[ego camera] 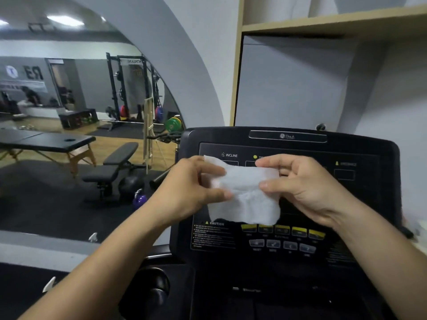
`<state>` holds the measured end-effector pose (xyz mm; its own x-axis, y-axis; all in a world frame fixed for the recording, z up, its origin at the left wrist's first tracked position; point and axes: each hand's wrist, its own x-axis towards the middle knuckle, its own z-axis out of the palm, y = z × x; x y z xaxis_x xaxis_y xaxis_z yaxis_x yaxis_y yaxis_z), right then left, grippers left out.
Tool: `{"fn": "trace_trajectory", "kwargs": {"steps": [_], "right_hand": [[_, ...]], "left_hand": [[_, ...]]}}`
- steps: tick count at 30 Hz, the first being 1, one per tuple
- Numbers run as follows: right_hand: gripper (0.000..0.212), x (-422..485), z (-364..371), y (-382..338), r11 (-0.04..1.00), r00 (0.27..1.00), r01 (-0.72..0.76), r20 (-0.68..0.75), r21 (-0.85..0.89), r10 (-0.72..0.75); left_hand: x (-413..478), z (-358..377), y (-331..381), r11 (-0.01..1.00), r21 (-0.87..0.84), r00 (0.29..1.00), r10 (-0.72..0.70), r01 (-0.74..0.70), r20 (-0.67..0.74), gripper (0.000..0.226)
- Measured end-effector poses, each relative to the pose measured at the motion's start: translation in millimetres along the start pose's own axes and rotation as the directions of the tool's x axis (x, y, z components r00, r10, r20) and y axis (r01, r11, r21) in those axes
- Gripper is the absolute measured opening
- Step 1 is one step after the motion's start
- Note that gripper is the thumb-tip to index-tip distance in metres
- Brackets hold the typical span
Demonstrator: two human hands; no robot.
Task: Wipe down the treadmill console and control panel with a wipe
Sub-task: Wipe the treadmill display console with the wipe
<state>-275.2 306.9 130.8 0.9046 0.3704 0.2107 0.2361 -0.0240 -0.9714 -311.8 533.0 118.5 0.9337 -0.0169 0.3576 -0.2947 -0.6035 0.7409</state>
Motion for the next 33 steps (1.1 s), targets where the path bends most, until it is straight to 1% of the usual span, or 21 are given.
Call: {"fn": "trace_trajectory", "kwargs": {"steps": [1, 3, 5, 7, 10, 12, 16, 17, 18, 19, 20, 21, 22, 23, 25, 27, 28, 29, 30, 31, 33], "right_hand": [[0.044, -1.9, 0.1, -1.7, 0.997, 1.0, 0.023, -0.003, -0.079, -0.024], [0.042, -4.2, 0.1, -3.4, 0.965, 0.997, 0.068, -0.02, -0.251, -0.076], [0.026, -4.0, 0.1, -3.5, 0.886, 0.985, 0.134, -0.04, -0.445, -0.169], [0.011, -1.3, -3.5, -2.7, 0.814, 0.966, 0.178, -0.059, -0.553, -0.252], [0.004, 3.1, -9.9, -7.5, 0.803, 0.958, 0.213, -0.044, -0.556, -0.284], [0.005, 6.3, -10.5, -12.1, 0.804, 0.958, 0.236, -0.007, -0.545, -0.286], [0.009, 32.3, -5.8, -14.5, 0.805, 0.938, 0.229, -0.097, -0.548, -0.332], [0.012, 43.4, -4.0, -13.2, 0.792, 0.923, 0.221, -0.14, -0.568, -0.358], [0.016, 54.3, -1.7, -11.8, 0.779, 0.903, 0.219, -0.181, -0.587, -0.39], [0.019, 65.5, 0.8, -8.8, 0.763, 0.88, 0.213, -0.22, -0.61, -0.422], [0.021, 76.0, 3.6, -4.5, 0.741, 0.861, 0.193, -0.252, -0.643, -0.443], [0.02, 83.6, 7.0, 0.1, 0.7, 0.85, 0.158, -0.265, -0.697, -0.455], [0.019, 88.9, 9.8, 5.4, 0.624, 0.844, 0.122, -0.251, -0.772, -0.475], [0.018, 91.6, 11.6, 10.1, 0.52, 0.828, 0.102, -0.218, -0.848, -0.517], [0.022, 91.4, 10.6, 15.4, 0.308, 0.753, 0.084, -0.142, -0.948, -0.643], [0.029, 87.1, 6.6, 19.5, 0.124, 0.636, 0.12, -0.02, -0.985, -0.772], [0.03, 82.8, 5.3, 23.6, 0.032, 0.61, 0.17, 0.079, -0.985, -0.789], [0.032, 77.2, 4.3, 31.1, -0.053, 0.614, 0.229, 0.187, -0.972, -0.767], [0.035, 70.7, 4.0, 41.0, -0.113, 0.645, 0.274, 0.27, -0.955, -0.715], [0.038, 64.2, 4.1, 51.8, -0.147, 0.703, 0.285, 0.311, -0.947, -0.64], [0.05, 56.3, 3.2, 70.6, -0.181, 0.824, 0.241, 0.299, -0.954, -0.481]], "left_hand": [[0.4, 2.0, 0.9, 0.994, 0.103, 0.999, 0.037, -0.034, -0.02, 0.039], [1.1, 3.7, 2.2, 0.987, 0.142, 0.991, 0.091, -0.077, -0.094, 0.021], [0.8, 1.5, 5.3, 0.987, 0.102, 0.982, 0.135, -0.122, -0.135, 0.008], [1.2, -1.8, 7.5, 0.984, 0.095, 0.978, 0.164, -0.152, -0.126, 0.006], [3.1, -6.9, 10.6, 0.988, -0.009, 0.98, 0.151, -0.153, -0.129, 0.014], [9.0, -9.2, 12.9, 0.987, -0.04, 0.977, 0.148, -0.156, -0.153, 0.019], [37.1, -6.4, 10.5, 0.99, 0.042, 0.934, 0.142, -0.136, -0.328, 0.009], [45.9, -4.5, 9.5, 0.99, 0.08, 0.909, 0.136, -0.114, -0.393, 0.003], [53.5, -1.2, 8.3, 0.982, 0.161, 0.872, 0.159, -0.094, -0.463, 0.009], [60.5, 4.2, 5.4, 0.945, 0.315, 0.825, 0.248, -0.09, -0.509, 0.018], [65.2, 11.9, 2.2, 0.866, 0.491, 0.793, 0.364, -0.095, -0.489, 0.027], [66.9, 24.0, -4.8, 0.764, 0.633, 0.777, 0.473, -0.127, -0.416, 0.034], [65.0, 39.5, -13.5, 0.672, 0.717, 0.786, 0.54, -0.187, -0.301, 0.038], [60.0, 56.0, -22.6, 0.623, 0.739, 0.819, 0.546, -0.256, -0.176, 0.041], [49.4, 80.1, -43.3, 0.621, 0.726, 0.878, 0.476, -0.296, -0.049, 0.053], [45.0, 88.2, -58.4, 0.603, 0.752, 0.911, 0.412, -0.264, -0.011, 0.063], [45.5, 87.7, -61.5, 0.589, 0.766, 0.916, 0.402, -0.255, -0.004, 0.065], [46.6, 86.6, -62.9, 0.591, 0.766, 0.919, 0.395, -0.253, -0.001, 0.066], [47.0, 85.6, -62.7, 0.6, 0.758, 0.921, 0.389, -0.255, 0.002, 0.066], [46.6, 84.8, -62.5, 0.608, 0.752, 0.923, 0.384, -0.256, 0.004, 0.066], [45.1, 83.9, -63.3, 0.612, 0.749, 0.923, 0.385, -0.255, 0.0, 0.066]]}}
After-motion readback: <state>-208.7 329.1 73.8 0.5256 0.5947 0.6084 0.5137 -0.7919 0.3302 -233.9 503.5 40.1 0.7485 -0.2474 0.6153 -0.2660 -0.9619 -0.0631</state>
